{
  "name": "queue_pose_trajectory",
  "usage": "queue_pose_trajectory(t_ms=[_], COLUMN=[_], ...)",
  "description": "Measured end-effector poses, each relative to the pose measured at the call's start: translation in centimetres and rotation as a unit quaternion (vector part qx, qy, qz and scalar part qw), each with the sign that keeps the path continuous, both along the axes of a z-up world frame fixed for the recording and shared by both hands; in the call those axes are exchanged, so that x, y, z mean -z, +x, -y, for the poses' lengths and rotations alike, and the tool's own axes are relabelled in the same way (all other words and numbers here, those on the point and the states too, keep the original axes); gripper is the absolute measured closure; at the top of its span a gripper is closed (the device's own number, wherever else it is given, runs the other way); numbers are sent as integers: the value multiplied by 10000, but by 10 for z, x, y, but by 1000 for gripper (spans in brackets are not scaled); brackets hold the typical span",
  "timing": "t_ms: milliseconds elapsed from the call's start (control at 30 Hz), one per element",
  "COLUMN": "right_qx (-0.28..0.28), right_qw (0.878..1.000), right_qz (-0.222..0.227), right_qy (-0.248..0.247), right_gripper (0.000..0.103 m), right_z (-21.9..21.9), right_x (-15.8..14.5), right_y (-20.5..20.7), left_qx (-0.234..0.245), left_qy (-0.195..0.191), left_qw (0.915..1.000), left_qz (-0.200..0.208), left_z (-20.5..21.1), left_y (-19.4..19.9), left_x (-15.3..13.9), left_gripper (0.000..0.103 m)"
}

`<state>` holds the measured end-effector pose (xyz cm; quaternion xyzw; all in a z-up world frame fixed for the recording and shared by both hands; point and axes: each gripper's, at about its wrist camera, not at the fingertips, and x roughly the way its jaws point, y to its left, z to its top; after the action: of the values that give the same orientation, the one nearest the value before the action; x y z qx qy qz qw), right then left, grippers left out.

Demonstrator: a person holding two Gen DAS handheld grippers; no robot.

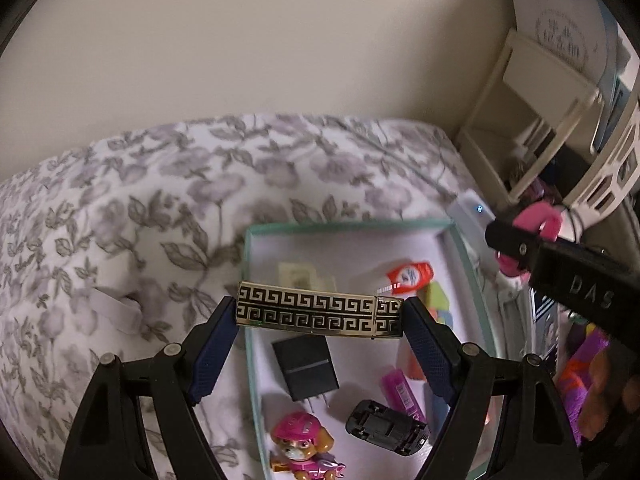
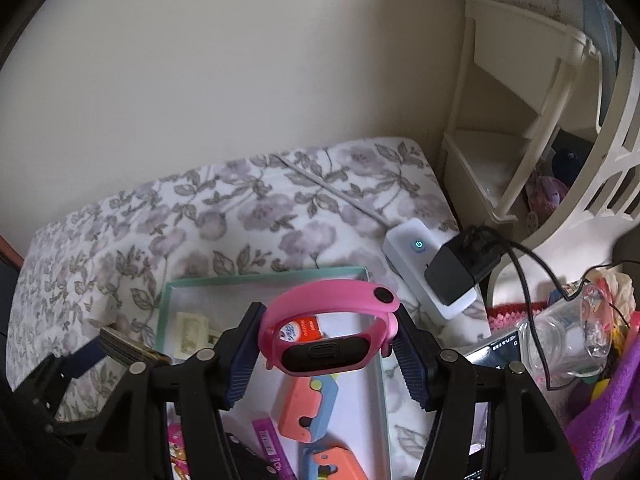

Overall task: Organize rigid objects
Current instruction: 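Carry the gold bar with the left tool while the right tool carries the pink band to the tray, then open the left tool to drop the gold bar while the right tool releases the pink band in the tray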

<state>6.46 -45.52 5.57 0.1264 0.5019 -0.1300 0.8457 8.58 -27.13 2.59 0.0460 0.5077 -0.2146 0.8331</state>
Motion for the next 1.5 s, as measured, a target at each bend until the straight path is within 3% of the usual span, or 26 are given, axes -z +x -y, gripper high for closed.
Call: queue_pose_trajectory(t_ms=[300,533,1167,1500], right_qx=[-46,-107,-114,-133], right_qw=[9982,9966,9956,9977], right_qz=[-582,-804,-927,-662], right_qy=[132,133,125,46], right_gripper=[38,38,37,32], right_z=[0,-3,-3,-6], right_x=[44,59,63,42], right_y=[9,13,16,14], left_qx=[192,241,223,107], left_qy=[156,277,439,337], left_qw=[9996,9991,9984,9991], left_qz=[-126,-189,-288,-226], left_z=[17,22,23,17], left_y=[-7,-7,-6,-1], left_x=[21,31,43,31], left_gripper=[20,20,20,20])
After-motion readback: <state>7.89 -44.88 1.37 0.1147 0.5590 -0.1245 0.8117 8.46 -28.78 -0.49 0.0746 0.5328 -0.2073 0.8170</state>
